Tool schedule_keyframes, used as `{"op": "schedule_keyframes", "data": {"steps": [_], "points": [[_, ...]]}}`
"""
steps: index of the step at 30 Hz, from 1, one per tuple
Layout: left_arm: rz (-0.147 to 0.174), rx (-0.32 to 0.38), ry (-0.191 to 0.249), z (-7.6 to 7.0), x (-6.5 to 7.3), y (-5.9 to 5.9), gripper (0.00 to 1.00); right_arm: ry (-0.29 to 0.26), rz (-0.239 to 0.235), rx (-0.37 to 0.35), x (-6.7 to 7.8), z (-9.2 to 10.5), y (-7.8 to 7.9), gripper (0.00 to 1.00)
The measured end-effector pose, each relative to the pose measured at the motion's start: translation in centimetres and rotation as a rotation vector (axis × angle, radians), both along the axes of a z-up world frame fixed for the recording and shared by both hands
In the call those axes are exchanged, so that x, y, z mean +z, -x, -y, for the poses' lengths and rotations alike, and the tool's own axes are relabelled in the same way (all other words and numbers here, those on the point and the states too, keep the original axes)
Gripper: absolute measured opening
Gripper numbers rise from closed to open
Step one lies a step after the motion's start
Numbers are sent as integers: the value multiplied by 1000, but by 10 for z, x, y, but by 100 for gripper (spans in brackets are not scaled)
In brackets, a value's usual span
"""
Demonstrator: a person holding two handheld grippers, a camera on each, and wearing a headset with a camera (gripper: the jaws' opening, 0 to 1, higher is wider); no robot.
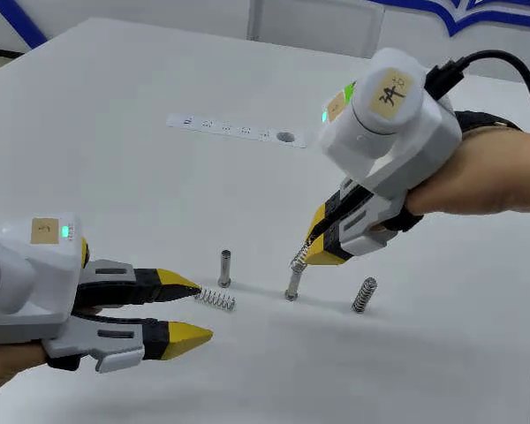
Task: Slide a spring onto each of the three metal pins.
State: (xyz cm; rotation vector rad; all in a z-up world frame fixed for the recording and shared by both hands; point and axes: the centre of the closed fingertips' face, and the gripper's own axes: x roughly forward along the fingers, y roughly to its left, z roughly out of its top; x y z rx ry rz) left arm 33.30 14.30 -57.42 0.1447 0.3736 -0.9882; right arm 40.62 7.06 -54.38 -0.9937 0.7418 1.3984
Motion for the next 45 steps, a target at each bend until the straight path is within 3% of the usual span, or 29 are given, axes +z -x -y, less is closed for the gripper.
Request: {"op": "schedule_keyframes", "data": {"steps": [4,18,34,45], "points": [[-3,24,4,-6,-1,0,36,45,29,-2,-8,3,-9,12],[-15,68,22,-12,-3,-1,48,111,14,4,-28,0,-22,12],[-19,84,30,-15,-5,-2,55,148,-8,8,-38,1,-23,12],[-28,87,24,-15,-7,-2,56,170,-37,5,-53,-2,-24,12]]}}
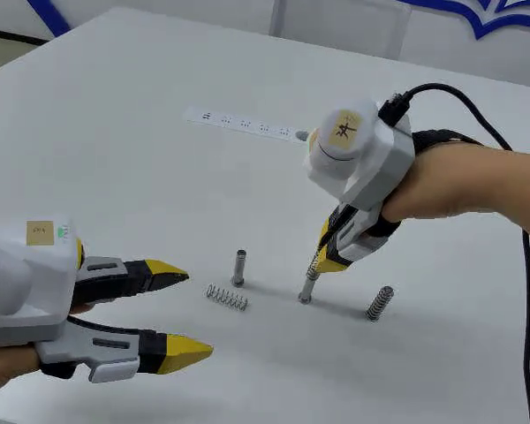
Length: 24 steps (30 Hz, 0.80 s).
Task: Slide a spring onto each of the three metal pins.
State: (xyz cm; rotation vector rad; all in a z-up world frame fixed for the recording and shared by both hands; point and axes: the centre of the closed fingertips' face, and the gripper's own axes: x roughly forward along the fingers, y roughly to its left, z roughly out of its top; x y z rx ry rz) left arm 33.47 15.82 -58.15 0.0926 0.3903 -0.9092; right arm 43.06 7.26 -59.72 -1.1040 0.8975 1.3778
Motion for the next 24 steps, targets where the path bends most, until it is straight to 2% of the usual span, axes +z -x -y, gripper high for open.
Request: {"op": "schedule_keyframes", "data": {"steps": [7,14,19,24], "points": [[1,5,-1,-1,0,-1,56,26,-21,-14,-21,0,-1,12],[-2,9,0,-3,-1,1,56,53,-17,-10,-36,-1,0,12],[-1,15,0,-5,-1,0,56,71,-15,-8,-44,-1,0,12],[0,17,-2,-6,-1,0,55,65,-20,-6,-45,-1,1,13]]}}
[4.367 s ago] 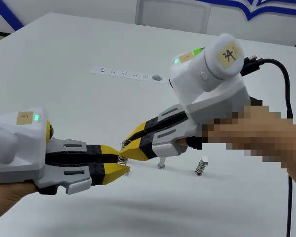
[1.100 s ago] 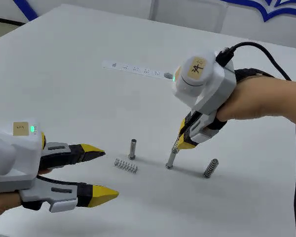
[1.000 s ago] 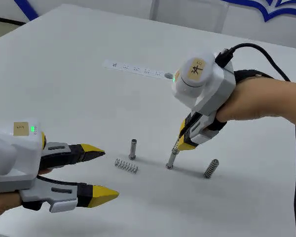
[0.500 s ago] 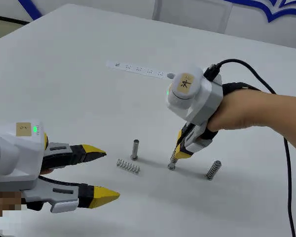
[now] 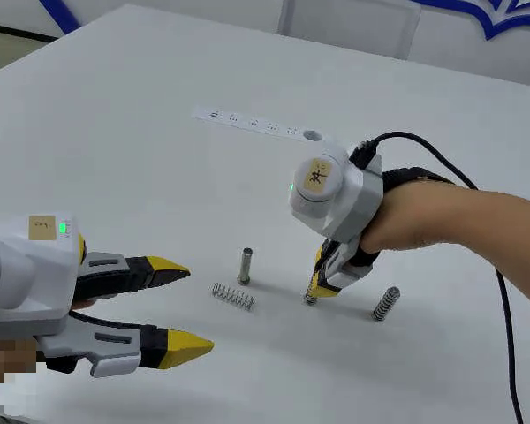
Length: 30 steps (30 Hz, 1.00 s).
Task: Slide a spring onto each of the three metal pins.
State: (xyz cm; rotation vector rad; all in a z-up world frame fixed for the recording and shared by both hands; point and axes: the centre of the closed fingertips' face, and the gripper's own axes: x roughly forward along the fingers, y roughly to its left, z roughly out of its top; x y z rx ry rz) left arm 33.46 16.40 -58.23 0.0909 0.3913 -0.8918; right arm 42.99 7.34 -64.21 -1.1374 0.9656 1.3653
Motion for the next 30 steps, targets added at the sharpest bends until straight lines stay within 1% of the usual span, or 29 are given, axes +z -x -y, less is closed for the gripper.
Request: {"op": "schedule_keyframes", "data": {"steps": [2,4,7,9,11,12,14,16,19,21,22,24,27,30], "points": [[0,1,1,0,0,0,55,-9,0,-1,1,0,1,16],[0,1,0,0,0,0,55,-19,7,-5,6,-1,0,17],[-2,0,-2,-1,-1,0,55,-66,25,-4,21,-8,2,18],[-3,0,-4,-1,-2,0,55,-87,41,-2,28,-12,3,19],[-4,-2,-4,0,-2,0,55,-120,46,2,36,-20,8,19],[-3,-2,-4,0,-2,0,55,-143,39,5,40,-26,12,19],[-3,-4,-3,1,-1,0,55,-177,27,11,43,-36,20,18],[-1,-6,-3,2,-1,-1,55,-206,23,14,41,-47,27,18],[1,-8,-4,3,0,0,55,-214,14,9,32,-55,32,18],[2,-8,-5,2,1,0,55,-210,3,-4,22,-58,35,17],[1,-6,-7,1,0,0,54,-208,-2,-14,17,-59,35,17],[-1,-3,-7,-1,0,1,54,-213,-9,-34,12,-61,35,16],[-5,1,-10,-3,-2,1,54,-237,-33,-83,3,-67,34,16],[-7,1,-11,-2,-3,1,54,-248,-24,-106,-4,-71,29,15]]}}
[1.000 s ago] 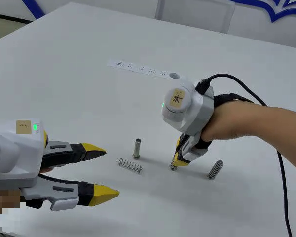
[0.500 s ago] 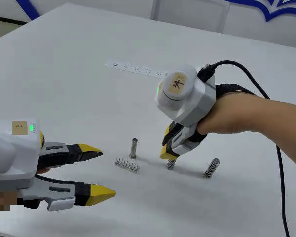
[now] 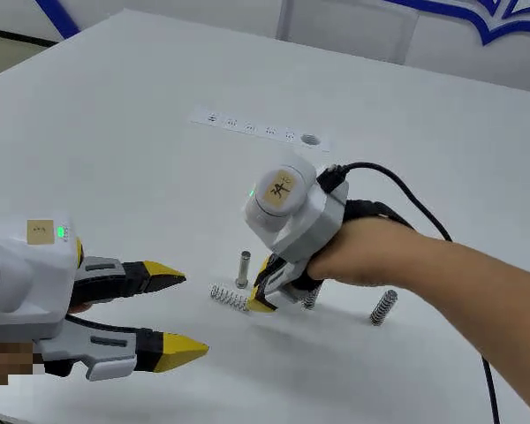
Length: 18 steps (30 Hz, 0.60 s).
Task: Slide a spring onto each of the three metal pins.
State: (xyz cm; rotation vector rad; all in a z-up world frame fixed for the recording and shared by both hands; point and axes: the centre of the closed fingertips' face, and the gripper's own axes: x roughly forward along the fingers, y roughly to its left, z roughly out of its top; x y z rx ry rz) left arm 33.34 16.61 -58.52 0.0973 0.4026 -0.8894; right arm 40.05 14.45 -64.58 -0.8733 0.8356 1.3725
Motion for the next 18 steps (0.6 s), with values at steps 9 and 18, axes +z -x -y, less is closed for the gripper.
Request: {"op": "schedule_keyframes", "data": {"steps": [9,18], "points": [[-3,-3,-3,0,-1,-1,53,12,-31,-17,-14,-4,3,15],[-7,-5,-8,0,-2,0,53,16,-27,-16,-21,-3,2,12]]}}
